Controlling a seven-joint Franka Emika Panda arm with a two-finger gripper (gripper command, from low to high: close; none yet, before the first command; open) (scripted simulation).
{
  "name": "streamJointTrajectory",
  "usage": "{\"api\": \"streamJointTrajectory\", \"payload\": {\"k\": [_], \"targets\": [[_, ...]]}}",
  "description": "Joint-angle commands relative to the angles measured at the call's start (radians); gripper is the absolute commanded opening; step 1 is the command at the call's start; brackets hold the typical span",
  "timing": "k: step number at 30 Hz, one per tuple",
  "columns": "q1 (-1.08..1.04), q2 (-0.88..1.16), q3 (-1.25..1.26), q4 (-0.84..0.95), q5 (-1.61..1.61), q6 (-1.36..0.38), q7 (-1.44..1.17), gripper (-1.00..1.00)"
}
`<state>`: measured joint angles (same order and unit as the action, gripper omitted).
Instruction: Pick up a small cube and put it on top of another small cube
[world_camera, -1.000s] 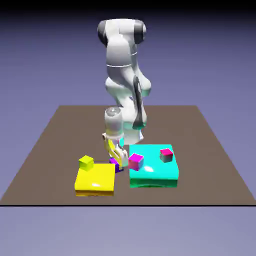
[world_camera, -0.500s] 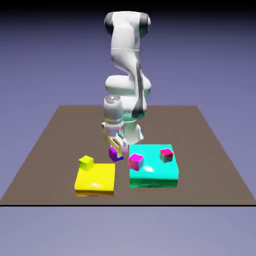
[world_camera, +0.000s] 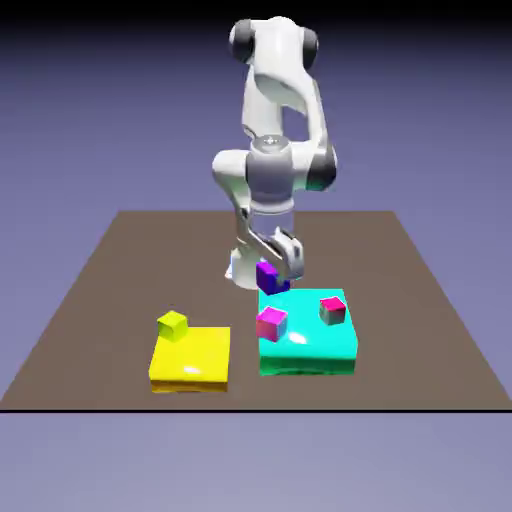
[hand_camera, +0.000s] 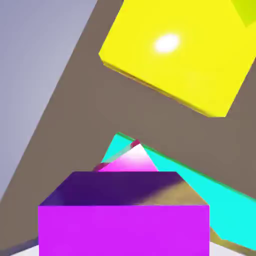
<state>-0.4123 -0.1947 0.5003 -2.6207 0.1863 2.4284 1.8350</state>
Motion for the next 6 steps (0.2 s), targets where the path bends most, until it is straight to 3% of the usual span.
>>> {"api": "streamJointTrajectory", "payload": {"k": [1, 3, 4, 6], "targets": [[-0.001, 0.033, 0.004, -0.012, -0.015, 0.043, 0.012, -1.00], [-0.002, 0.072, 0.009, -0.026, -0.030, 0.093, 0.024, -1.00], [-0.002, 0.072, 0.009, -0.026, -0.030, 0.093, 0.024, 1.00], [-0.001, 0.039, 0.005, -0.014, -0.017, 0.050, 0.013, 1.00]]}}
